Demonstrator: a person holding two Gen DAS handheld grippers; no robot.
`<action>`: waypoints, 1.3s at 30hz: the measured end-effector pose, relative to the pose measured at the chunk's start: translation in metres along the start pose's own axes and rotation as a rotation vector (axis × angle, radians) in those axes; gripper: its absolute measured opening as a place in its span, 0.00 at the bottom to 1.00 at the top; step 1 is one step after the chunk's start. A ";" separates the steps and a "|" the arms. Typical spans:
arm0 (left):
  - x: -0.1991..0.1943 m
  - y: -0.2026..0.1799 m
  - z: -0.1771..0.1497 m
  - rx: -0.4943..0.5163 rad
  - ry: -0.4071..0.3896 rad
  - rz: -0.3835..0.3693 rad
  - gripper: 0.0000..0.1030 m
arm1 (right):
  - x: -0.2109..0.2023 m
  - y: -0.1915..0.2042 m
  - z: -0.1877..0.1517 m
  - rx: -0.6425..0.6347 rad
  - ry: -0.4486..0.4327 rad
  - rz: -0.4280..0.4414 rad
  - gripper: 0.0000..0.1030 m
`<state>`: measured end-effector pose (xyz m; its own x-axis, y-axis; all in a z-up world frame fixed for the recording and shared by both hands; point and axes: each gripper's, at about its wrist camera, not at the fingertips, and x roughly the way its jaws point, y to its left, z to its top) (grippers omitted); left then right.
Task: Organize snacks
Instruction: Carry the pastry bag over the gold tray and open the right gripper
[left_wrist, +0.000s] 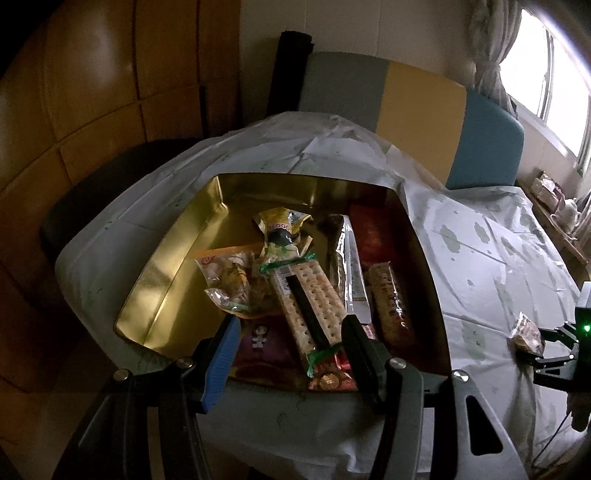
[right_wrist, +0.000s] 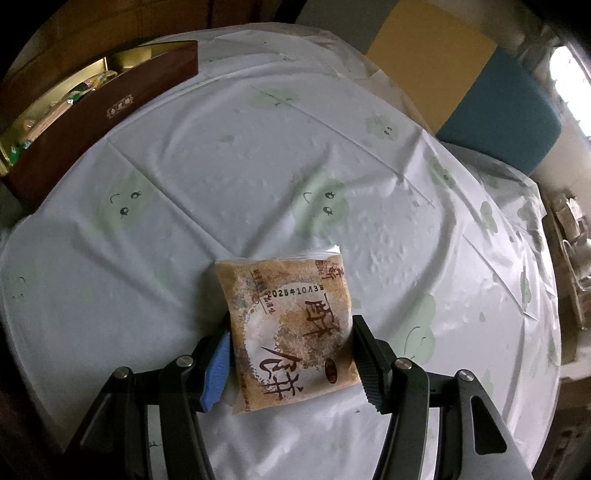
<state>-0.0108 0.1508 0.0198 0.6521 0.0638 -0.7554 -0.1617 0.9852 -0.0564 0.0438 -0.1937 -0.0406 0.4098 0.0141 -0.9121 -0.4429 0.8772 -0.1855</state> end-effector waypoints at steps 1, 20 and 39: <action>-0.001 0.001 0.000 -0.001 -0.003 -0.001 0.56 | -0.001 0.000 0.001 0.008 0.005 0.002 0.58; -0.001 0.013 0.000 -0.024 -0.014 0.015 0.56 | -0.082 0.084 0.082 -0.001 -0.186 0.199 0.58; 0.007 0.042 -0.003 -0.070 0.005 0.046 0.56 | -0.027 0.186 0.204 0.089 -0.179 0.238 0.59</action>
<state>-0.0150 0.1927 0.0104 0.6395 0.1078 -0.7612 -0.2427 0.9678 -0.0668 0.1130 0.0663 0.0237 0.4405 0.3013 -0.8456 -0.4752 0.8775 0.0651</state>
